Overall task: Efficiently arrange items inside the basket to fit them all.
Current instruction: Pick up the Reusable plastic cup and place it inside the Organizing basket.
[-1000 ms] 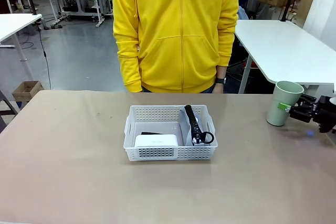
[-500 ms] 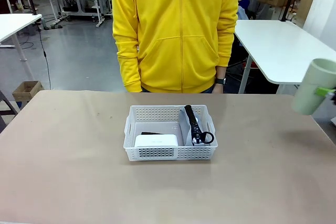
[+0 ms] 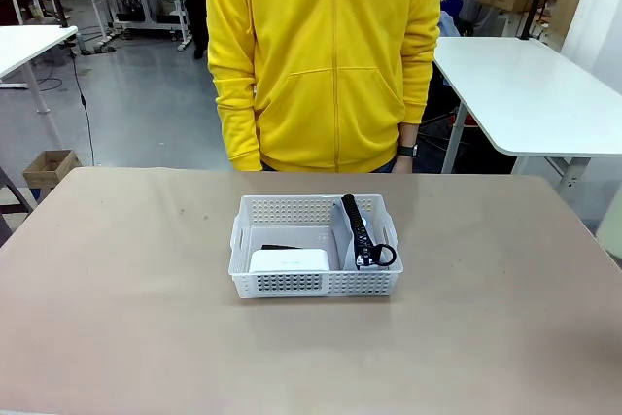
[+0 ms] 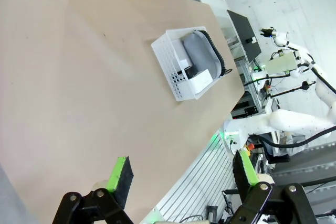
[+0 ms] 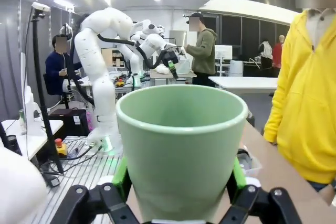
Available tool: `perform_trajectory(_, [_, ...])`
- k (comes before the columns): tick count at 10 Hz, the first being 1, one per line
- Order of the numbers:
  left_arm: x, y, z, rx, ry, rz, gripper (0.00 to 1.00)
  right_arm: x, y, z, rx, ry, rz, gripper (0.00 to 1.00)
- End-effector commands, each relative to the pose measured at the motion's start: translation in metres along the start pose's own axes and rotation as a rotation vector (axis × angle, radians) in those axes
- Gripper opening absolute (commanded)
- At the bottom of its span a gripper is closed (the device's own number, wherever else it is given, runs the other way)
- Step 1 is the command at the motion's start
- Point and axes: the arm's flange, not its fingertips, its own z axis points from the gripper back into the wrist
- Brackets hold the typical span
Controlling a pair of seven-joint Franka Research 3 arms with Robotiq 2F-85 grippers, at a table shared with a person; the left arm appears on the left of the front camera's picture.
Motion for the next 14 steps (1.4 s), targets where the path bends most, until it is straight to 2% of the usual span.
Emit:
perform_trajectory(1, [-0.001, -0.002, -0.001, 0.011, 0.003, 0.003, 1.00, -0.014, 0.009, 0.016, -0.094, 0.039, -0.017, 0.00])
perform_trajectory(2, [-0.001, -0.002, -0.001, 0.011, 0.003, 0.003, 1.00, 0.000, 0.000, 0.000, 0.000, 0.000, 0.000, 0.00])
perform_trajectory(6, [-0.001, -0.002, -0.001, 0.011, 0.003, 0.003, 1.00, 0.000, 0.000, 0.000, 0.000, 0.000, 0.000, 0.00])
perform_trajectory(7, [-0.001, -0.002, -0.001, 0.011, 0.003, 0.003, 1.00, -0.006, 0.005, 0.000, -0.008, 0.017, -0.011, 0.88])
perform_trajectory(8, [-0.001, -0.002, -0.001, 0.011, 0.003, 0.003, 1.00, 0.010, 0.002, -0.019, -0.055, 0.121, -0.034, 0.88])
perform_trajectory(10, [-0.001, -0.002, -0.001, 0.011, 0.003, 0.003, 1.00, 0.064, -0.010, -0.079, -0.036, 0.291, 0.035, 0.88])
perform_trajectory(12, [-0.001, -0.002, -0.001, 0.011, 0.003, 0.003, 1.00, 0.108, -0.026, -0.169, 0.049, 0.447, 0.095, 0.88])
perform_trajectory(14, [-0.001, -0.002, -0.001, 0.011, 0.003, 0.003, 1.00, 0.121, -0.044, -0.258, 0.125, 0.566, 0.049, 0.88])
